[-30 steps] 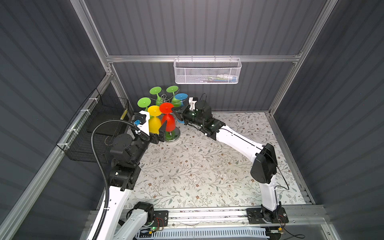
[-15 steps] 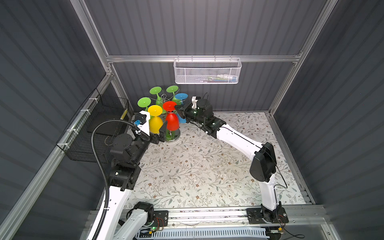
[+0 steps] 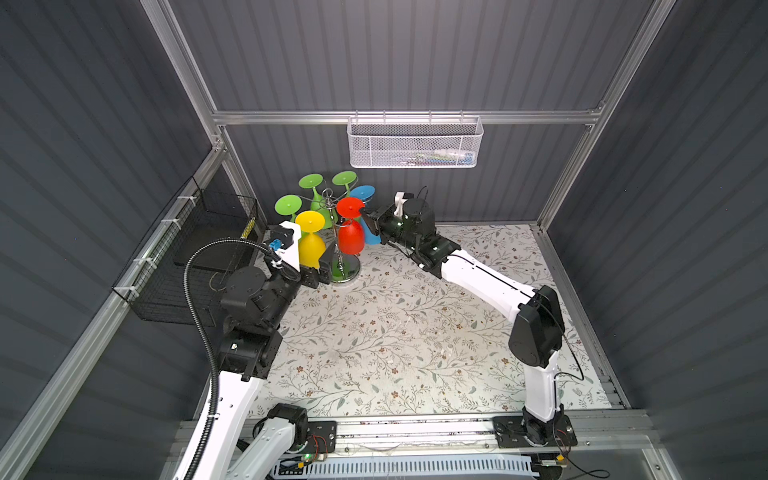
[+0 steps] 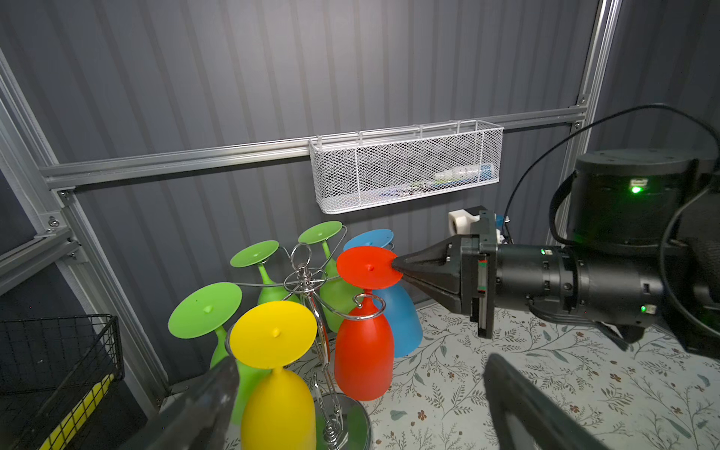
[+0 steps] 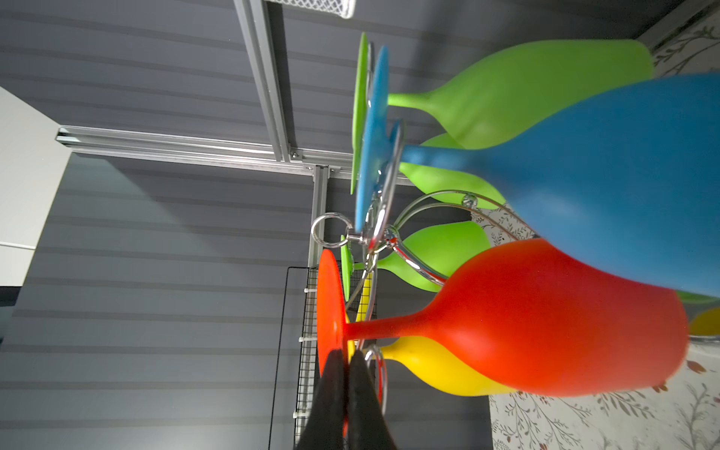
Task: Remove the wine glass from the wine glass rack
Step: 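Lift the red glass upward off its rack hook with the right gripper, then pull the red glass from the rack with right gripper while left gripper withdraws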
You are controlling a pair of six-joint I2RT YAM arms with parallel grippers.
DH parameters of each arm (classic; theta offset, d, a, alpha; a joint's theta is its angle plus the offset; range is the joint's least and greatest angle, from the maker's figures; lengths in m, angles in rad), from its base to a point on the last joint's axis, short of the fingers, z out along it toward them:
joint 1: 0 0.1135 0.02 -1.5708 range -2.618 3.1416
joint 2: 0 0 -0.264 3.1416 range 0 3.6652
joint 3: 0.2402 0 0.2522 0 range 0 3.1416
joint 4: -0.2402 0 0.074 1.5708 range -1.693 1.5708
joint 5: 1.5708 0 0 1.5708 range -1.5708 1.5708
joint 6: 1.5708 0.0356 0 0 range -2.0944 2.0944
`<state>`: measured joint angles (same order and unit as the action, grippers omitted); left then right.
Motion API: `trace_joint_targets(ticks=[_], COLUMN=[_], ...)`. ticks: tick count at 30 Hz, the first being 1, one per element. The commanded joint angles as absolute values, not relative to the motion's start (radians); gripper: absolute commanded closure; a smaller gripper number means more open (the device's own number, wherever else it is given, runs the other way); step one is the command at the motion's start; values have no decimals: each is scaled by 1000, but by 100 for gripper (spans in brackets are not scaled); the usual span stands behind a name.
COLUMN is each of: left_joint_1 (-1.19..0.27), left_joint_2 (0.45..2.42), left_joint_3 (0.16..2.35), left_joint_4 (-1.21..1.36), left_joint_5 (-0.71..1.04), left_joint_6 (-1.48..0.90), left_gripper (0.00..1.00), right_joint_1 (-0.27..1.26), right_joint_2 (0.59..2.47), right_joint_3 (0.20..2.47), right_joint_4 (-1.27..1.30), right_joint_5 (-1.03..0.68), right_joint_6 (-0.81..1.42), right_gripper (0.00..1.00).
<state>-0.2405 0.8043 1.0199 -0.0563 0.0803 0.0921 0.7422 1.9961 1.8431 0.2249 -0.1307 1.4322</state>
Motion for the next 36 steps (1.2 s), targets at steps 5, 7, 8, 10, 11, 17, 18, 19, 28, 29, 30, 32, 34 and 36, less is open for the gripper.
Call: trace_joint_targets(ticks=[5,7,8,10,11,17,18,19,28,29,30,32,34,36], left_joint_1=[-233,-233,-233,-233,-233,-233,-233,-233,-233,-233,-233,-233,-233,-233], left_joint_2=[808,808,807,811,813,815,815,818,836,837,838,840,845,848], left_joint_3=[1025,1024,1024,1025,1025,1021,1020,1020,1019,1020,1019,1018,1018,1019], left_joint_4=[-31,-31,-31,-30,-31,-28,-28,-28,-23,-23,-22,-24,-23,-23], left_joint_5=[106,106,106,107,108,111,112,112,136,138,138,137,138,143], left_joint_6=[74,72,73,73,71,70,69,69,51,49,48,48,47,42], left_gripper=[2,2,2,2,2,2,2,2,2,2,2,2,2,2], right_joint_1=[741,742,742,741,741,744,743,743,743,743,743,743,745,744], right_joint_2=[1911,1896,1888,1874,1866,1811,1802,1793,1693,1678,1664,1630,1599,1571], right_joint_3=[1763,1743,1732,1709,1698,1619,1607,1593,1453,1435,1417,1372,1327,1291], right_joint_4=[305,310,313,318,321,331,334,334,345,347,345,345,353,351], right_joint_5=[-129,-130,-130,-131,-133,-132,-133,-136,-146,-145,-148,-142,-139,-141], right_joint_6=[1413,1411,1410,1410,1409,1388,1385,1383,1341,1334,1325,1307,1288,1255], right_gripper=[100,100,100,100,100,100,100,100,100,100,100,100,100,100])
